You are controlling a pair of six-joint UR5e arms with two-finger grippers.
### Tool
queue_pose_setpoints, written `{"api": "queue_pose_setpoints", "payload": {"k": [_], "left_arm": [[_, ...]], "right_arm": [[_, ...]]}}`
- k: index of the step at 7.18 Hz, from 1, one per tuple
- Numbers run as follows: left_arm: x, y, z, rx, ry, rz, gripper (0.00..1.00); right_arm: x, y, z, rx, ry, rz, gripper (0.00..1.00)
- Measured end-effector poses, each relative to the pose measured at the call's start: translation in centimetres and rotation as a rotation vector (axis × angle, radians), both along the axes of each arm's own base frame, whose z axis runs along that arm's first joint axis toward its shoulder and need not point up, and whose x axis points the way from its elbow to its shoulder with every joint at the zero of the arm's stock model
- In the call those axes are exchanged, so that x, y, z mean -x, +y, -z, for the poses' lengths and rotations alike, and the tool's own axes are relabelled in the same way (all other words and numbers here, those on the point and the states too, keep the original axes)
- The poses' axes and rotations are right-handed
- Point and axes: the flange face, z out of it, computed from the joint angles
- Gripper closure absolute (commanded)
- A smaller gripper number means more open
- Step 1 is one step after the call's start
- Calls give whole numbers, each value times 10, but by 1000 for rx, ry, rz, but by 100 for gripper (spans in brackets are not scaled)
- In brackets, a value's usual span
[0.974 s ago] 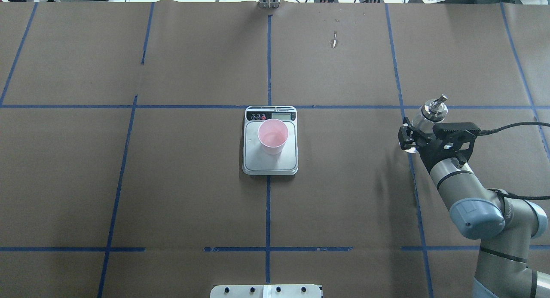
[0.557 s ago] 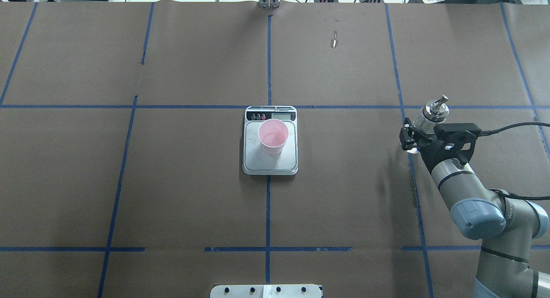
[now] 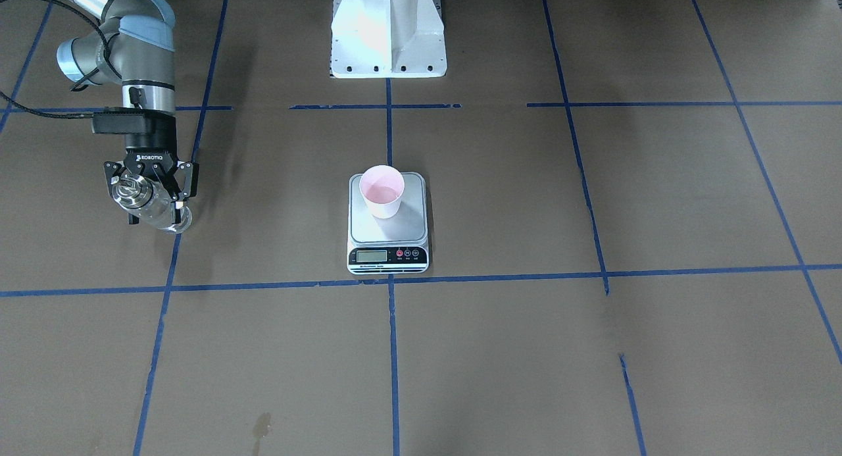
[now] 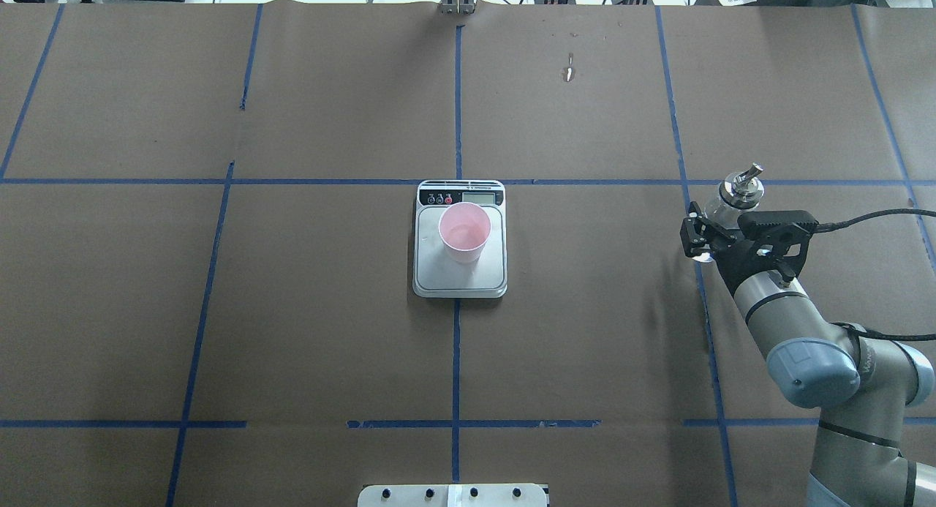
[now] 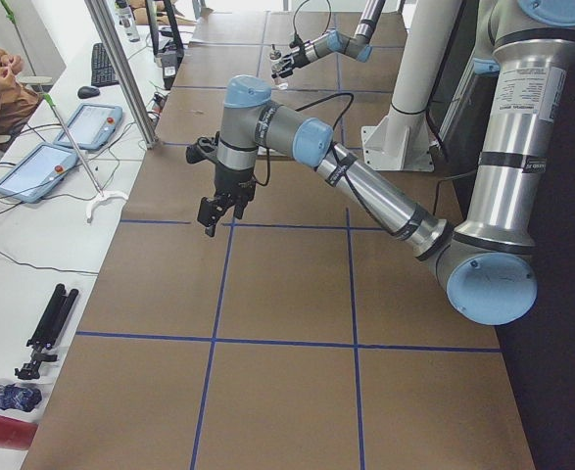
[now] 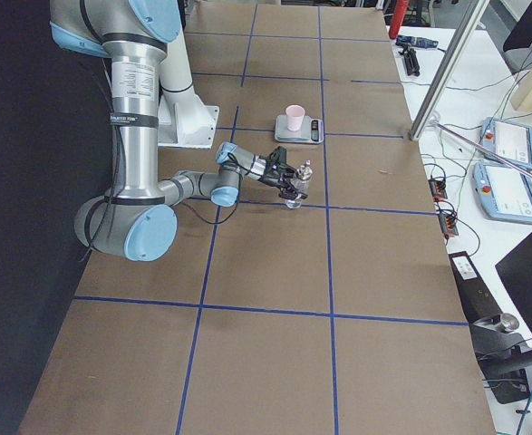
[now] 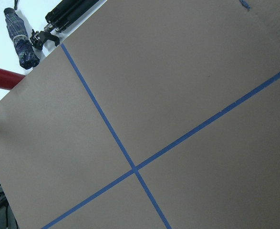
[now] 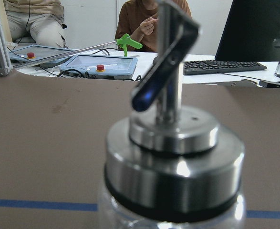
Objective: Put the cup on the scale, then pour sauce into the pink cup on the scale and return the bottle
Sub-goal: 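Lower the upright sauce bottle onto the table with the right gripper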
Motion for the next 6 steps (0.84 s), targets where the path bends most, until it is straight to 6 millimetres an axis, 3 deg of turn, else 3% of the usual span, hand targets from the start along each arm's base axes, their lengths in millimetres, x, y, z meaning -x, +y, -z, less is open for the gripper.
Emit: {"api": "queue_pose_setpoints", "payload": {"k": [2,3,6], "left_arm": [[0,0,0,0,0,0,0],[0,0,0,0,0,0,0],[0,0,0,-1,0,0,0]], "right_arm": [[1,0,0,0,0,2,73],[1,0,1,0,0,3,2],[2,0,3,-4,2,2,0]]}}
